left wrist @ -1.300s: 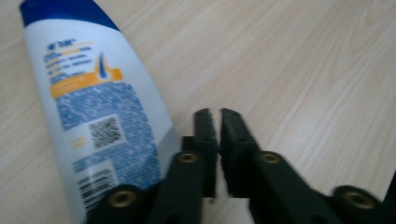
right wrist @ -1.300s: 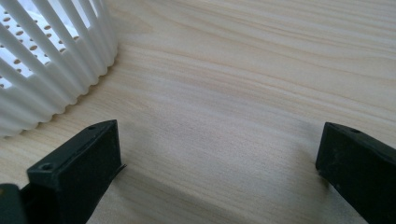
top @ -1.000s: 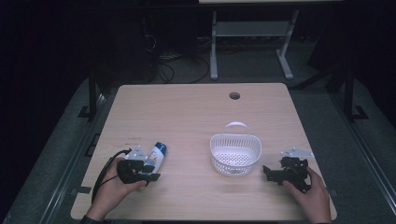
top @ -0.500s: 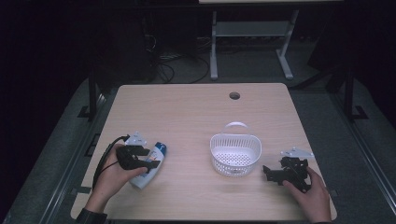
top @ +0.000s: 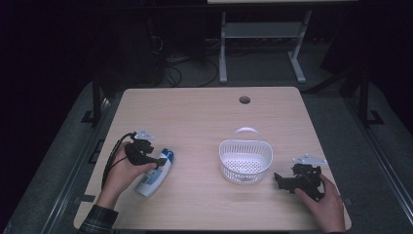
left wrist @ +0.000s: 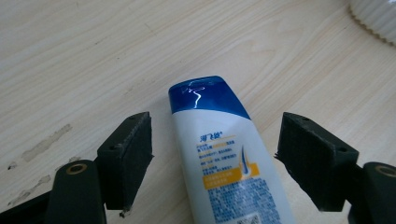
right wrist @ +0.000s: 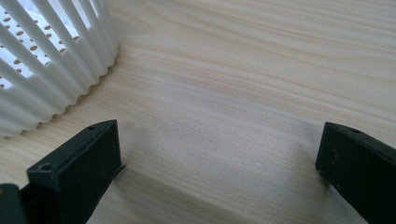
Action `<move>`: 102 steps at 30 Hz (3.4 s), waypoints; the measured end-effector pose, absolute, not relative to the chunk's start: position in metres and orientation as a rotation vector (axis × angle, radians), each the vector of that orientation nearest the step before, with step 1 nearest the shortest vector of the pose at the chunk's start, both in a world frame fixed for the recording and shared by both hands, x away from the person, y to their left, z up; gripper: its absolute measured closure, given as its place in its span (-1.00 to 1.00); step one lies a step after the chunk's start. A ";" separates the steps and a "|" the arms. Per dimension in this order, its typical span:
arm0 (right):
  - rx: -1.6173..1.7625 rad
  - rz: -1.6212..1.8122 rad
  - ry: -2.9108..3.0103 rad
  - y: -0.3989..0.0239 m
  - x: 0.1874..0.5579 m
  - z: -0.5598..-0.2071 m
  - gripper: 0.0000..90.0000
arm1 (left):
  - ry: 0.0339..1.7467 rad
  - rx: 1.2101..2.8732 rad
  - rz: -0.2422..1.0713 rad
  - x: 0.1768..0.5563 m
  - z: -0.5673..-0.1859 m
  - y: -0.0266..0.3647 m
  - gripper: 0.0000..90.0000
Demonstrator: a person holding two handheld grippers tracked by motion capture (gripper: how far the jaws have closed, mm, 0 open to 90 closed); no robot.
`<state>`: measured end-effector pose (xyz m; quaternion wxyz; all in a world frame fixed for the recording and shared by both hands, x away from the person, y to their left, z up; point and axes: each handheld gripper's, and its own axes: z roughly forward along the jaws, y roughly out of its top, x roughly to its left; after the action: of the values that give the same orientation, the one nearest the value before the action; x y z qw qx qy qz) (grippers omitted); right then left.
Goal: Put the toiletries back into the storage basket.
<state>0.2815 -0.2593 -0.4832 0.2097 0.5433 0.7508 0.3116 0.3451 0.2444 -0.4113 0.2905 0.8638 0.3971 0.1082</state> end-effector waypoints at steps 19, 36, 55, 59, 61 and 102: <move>1.511 0.867 2.088 -0.259 0.281 -0.483 -1.00 | 1.119 2.366 0.289 0.362 -0.433 0.222 -0.47; 1.511 0.867 2.088 -0.259 0.281 -0.483 -1.00 | 1.131 2.440 0.292 0.362 -0.450 0.212 -0.48; 1.511 0.867 2.087 -0.259 0.281 -0.483 -1.00 | 1.158 2.418 0.278 0.360 -0.445 0.214 -0.21; 1.511 0.867 2.088 -0.259 0.281 -0.483 -1.00 | 1.139 2.383 0.283 0.358 -0.437 0.218 -0.20; 1.510 0.867 2.088 -0.259 0.281 -0.483 -1.00 | 1.122 2.365 0.284 0.357 -0.433 0.221 -0.20; 1.511 0.867 2.088 -0.259 0.282 -0.483 -1.00 | 0.754 1.967 0.110 0.333 -0.384 0.281 -0.17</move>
<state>0.2815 -0.2593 -0.4832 0.2097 0.5433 0.7508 0.3116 0.3330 0.2809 -0.3844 0.4933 0.8111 0.3109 0.0453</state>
